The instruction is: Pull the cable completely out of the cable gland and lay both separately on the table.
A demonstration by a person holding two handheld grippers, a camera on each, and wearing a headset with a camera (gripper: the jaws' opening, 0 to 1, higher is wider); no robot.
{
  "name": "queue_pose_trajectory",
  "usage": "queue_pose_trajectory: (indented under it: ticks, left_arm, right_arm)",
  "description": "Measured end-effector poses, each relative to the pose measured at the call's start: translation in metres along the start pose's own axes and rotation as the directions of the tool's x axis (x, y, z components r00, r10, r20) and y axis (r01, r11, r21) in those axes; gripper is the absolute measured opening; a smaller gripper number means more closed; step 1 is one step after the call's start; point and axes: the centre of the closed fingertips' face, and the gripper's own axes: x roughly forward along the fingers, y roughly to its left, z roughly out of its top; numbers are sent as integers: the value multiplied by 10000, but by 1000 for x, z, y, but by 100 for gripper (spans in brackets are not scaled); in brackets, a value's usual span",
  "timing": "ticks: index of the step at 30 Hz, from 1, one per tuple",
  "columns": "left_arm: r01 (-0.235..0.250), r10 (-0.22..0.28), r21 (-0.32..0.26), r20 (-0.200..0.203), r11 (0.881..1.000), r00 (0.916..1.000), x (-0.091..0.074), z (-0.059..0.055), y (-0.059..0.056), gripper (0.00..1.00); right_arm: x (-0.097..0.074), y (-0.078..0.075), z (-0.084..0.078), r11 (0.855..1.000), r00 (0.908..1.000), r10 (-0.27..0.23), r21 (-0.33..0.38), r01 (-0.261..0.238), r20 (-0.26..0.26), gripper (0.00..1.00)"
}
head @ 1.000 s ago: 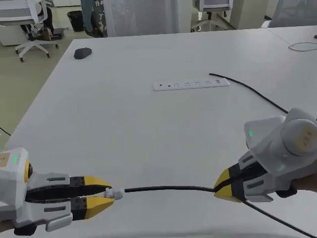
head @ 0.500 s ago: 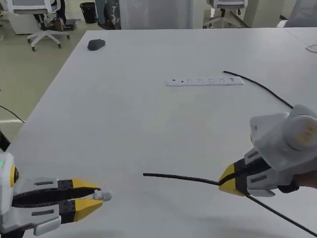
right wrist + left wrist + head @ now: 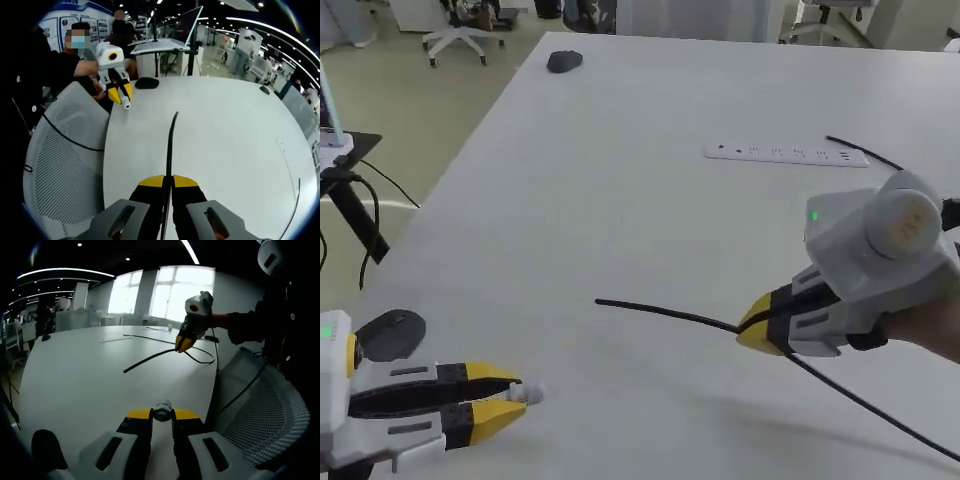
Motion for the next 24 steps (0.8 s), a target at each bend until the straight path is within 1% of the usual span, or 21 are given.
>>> queue_pose_trajectory:
  ticks: [2, 4, 5, 6, 8, 9, 10, 11, 12, 13, 14, 15, 16, 17, 19, 21, 23, 24]
  left_arm:
    - [-174, 174, -154, 11, 9997, 9998, -3, -6, 2, 15]
    - [-364, 367, -258, 90, 9990, 9993, -5, -11, 4, 15]
    - [-376, 384, -418, 202, 9984, 9991, -6, -11, 4, 15]
    - [-458, 473, -495, 302, 9977, 9984, -8, -13, 5, 15]
    - [-678, 700, -589, 350, 9960, 9969, -9, -17, 8, 15]
    - [-748, 774, -643, 396, 9951, 9962, -10, -18, 9, 15]
    - [-919, 954, -725, 463, 9931, 9944, -11, -21, 11, 15]
    - [-984, 1022, -755, 488, 9923, 9936, -11, -23, 11, 15]
    - [-1052, 1094, -811, 493, 9911, 9928, -11, -25, 12, 15]
    - [-1219, 1276, -910, 598, 9884, 9900, -11, -28, 13, 15]
    - [-1276, 1343, -995, 632, 9868, 9889, -11, -30, 13, 15]
    - [-1358, 1459, -1220, 780, 9832, 9862, -11, -32, 14, 15]
    - [-1533, 1669, -1296, 1008, 9796, 9808, -12, -31, 17, 15]
    - [-1593, 1738, -1408, 977, 9771, 9799, -12, -34, 18, 15]
    - [-1770, 1919, -1434, 983, 9737, 9765, -12, -38, 20, 15]
    - [-1843, 2003, -1488, 1008, 9716, 9745, -12, -40, 21, 15]
    - [-1979, 2145, -1522, 1013, 9683, 9715, -13, -42, 22, 15]
    - [-1984, 2150, -1540, 996, 9679, 9715, -13, -43, 22, 15]
  right_arm:
    - [9, -1, 9, 9999, 9999, 105, 9, -105, 23, 0]
    - [18, -2, 18, 9999, 9999, 108, -28, -108, 58, 0]
    - [23, -1, 24, 9997, 9996, 241, -106, -239, 170, 0]
    - [26, -2, 28, 9998, 9996, 184, -93, -182, 224, 0]
    - [33, -3, 35, 9997, 9993, 229, -52, -227, 304, 0]
    - [37, -5, 39, 9998, 9991, 174, -4, -174, 396, 0]
    - [42, -6, 45, 9997, 9983, 166, 168, -175, 553, 0]
    - [44, -6, 48, 9996, 9979, 163, 230, -178, 634, 0]
    - [50, -7, 55, 9991, 9964, 114, 398, -148, 838, 0]
    - [54, -8, 59, 9986, 9957, 118, 496, -164, 923, 0]
    - [59, -7, 63, 9980, 9950, 152, 599, -212, 989, 0]
    - [65, -8, 67, 9983, 9948, 113, 565, -171, 1013, 0]
    - [73, -10, 70, 9988, 9954, -22, 494, -25, 953, 0]
    - [78, -9, 73, 9990, 9954, -9, 445, -34, 960, 0]
    - [90, -9, 80, 9978, 9938, 9, 662, -83, 1108, 0]
    - [100, -8, 84, 9967, 9934, 27, 801, -119, 1143, 0]
    - [114, -5, 88, 9947, 9927, 62, 1012, -185, 1205, 0]
    - [119, -4, 90, 9940, 9926, 117, 1066, -246, 1205, 0]
